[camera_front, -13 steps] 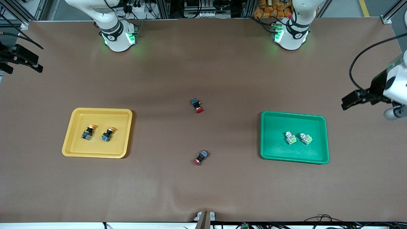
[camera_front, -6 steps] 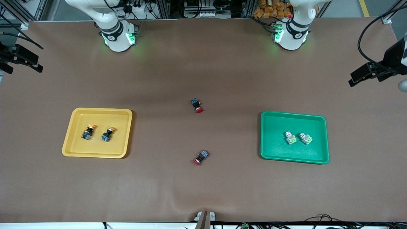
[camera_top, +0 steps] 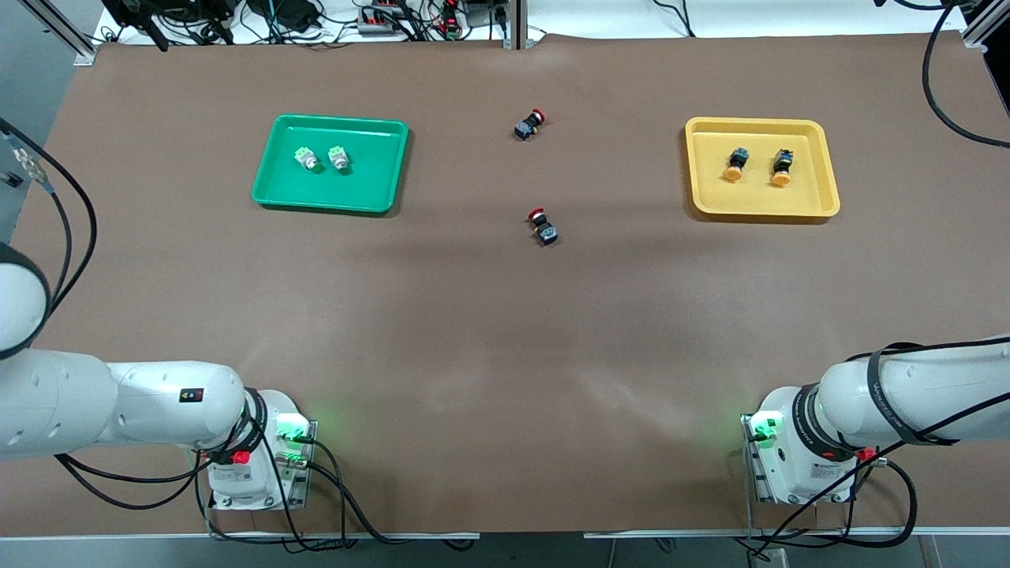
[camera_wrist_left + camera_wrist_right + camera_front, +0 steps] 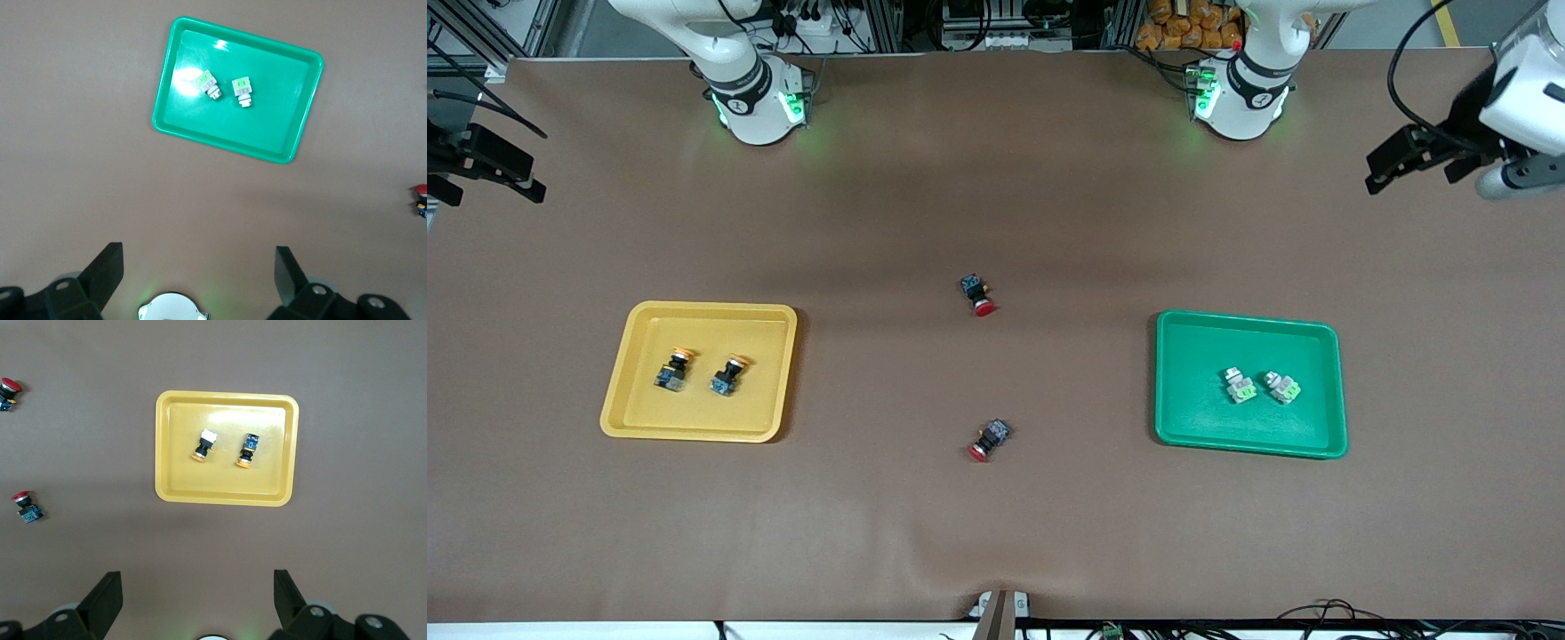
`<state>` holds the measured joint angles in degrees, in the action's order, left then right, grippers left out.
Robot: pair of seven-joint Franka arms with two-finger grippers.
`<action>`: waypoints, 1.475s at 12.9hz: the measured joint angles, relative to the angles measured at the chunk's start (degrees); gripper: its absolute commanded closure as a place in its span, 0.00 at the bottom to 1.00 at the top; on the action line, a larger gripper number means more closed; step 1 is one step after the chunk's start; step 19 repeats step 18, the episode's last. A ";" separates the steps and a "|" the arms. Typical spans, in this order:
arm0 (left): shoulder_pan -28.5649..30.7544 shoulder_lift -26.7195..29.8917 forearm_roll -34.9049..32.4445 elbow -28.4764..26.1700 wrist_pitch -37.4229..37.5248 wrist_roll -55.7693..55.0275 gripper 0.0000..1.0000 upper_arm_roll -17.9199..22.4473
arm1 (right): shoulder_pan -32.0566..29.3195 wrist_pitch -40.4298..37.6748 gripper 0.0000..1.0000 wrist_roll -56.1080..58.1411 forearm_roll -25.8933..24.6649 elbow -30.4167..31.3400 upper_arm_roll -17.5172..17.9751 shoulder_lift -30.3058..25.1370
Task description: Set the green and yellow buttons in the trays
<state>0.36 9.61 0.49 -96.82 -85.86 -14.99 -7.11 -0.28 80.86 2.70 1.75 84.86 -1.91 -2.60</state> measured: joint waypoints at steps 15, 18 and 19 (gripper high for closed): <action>-2.73 0.70 -1.93 -0.38 -3.48 6.00 0.00 0.97 | 0.00 -0.06 0.00 0.00 0.00 0.16 -0.01 0.00; -2.73 0.23 -1.93 -0.10 -3.51 6.01 0.00 0.98 | 0.00 -0.06 0.00 0.00 0.00 0.16 -0.01 0.00; -2.73 0.23 -1.93 -0.10 -3.51 6.01 0.00 0.98 | 0.00 -0.06 0.00 0.00 0.00 0.16 -0.01 0.00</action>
